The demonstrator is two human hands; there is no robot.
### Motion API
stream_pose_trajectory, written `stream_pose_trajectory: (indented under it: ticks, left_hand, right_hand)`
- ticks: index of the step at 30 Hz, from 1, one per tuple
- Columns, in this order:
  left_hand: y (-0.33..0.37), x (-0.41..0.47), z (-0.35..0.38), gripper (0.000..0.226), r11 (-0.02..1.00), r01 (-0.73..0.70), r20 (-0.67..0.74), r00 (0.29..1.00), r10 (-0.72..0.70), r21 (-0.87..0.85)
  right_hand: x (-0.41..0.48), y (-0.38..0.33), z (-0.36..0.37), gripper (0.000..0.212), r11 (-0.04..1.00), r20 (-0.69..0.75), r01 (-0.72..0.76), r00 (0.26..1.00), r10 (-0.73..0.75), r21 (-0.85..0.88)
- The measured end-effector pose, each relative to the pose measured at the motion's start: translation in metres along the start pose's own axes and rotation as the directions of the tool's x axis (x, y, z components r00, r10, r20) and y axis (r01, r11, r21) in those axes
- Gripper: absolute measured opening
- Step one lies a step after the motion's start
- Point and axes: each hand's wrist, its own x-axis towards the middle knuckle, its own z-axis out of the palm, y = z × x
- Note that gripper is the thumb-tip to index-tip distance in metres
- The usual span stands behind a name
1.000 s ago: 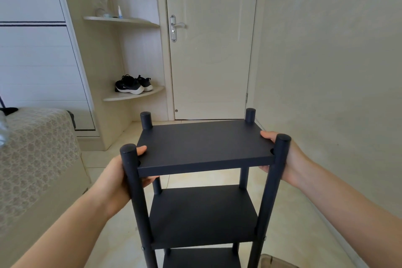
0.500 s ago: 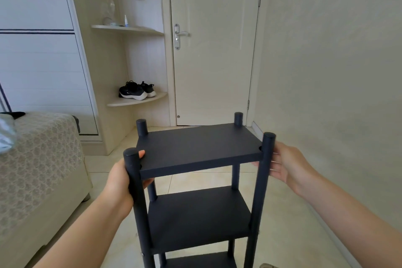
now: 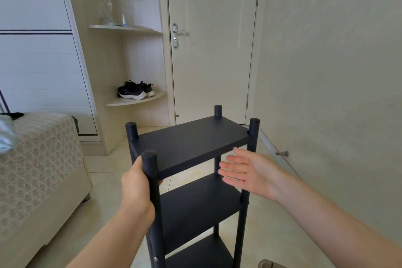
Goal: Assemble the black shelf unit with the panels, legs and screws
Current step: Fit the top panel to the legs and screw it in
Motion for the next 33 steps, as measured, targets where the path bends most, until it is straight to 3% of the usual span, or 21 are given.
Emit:
stream_pose_trajectory:
  ticks: [4, 7, 14, 19, 21, 23, 26, 31, 33]
  left_hand:
    - [-0.009, -0.013, 0.008, 0.013, 1.0, -0.001, -0.024, 1.0, 0.002, 0.007]
    - [-0.015, -0.022, 0.016, 0.013, 1.0, -0.007, -0.065, 0.998, 0.007, 0.01]
    - [-0.029, -0.047, 0.038, 0.019, 0.999, -0.021, -0.101, 0.995, 0.017, -0.033]
    - [-0.043, -0.057, 0.044, 0.019, 0.995, 0.093, 0.078, 0.993, -0.09, -0.034]
    - [-0.05, -0.058, 0.043, 0.032, 0.987, 0.159, 0.176, 0.972, -0.154, -0.017]
    - [-0.053, -0.058, 0.041, 0.038, 0.982, 0.189, 0.298, 0.937, -0.18, 0.0]
    - [-0.051, -0.061, 0.042, 0.026, 0.978, 0.206, 0.459, 0.868, -0.19, 0.017]
    - [-0.053, -0.054, 0.04, 0.013, 0.975, 0.221, 0.585, 0.786, -0.201, 0.038]
    - [-0.053, -0.051, 0.038, 0.027, 0.972, 0.235, 0.619, 0.759, -0.199, 0.024]
  right_hand:
    - [0.0, 0.002, 0.021, 0.048, 0.997, 0.121, -0.011, 0.993, 0.002, 0.071]
    - [0.0, 0.003, 0.033, 0.039, 0.996, 0.166, -0.024, 0.986, 0.01, 0.086]
    - [0.007, 0.0, 0.039, 0.023, 0.986, 0.081, 0.03, 0.996, -0.044, 0.161]
    - [0.012, -0.012, 0.024, 0.025, 0.984, 0.02, 0.053, 0.998, -0.057, 0.169]
    - [0.012, -0.016, 0.018, 0.022, 0.978, -0.01, 0.066, 0.998, -0.066, 0.198]
    - [0.013, -0.018, 0.013, 0.019, 0.976, -0.041, 0.088, 0.996, -0.081, 0.199]
    - [0.016, -0.019, 0.003, 0.024, 0.977, -0.075, 0.113, 0.992, -0.101, 0.179]
    - [0.012, -0.018, -0.01, 0.029, 0.978, -0.076, 0.118, 0.991, -0.106, 0.17]
    - [0.011, -0.016, -0.013, 0.029, 0.977, -0.055, 0.126, 0.992, -0.118, 0.173]
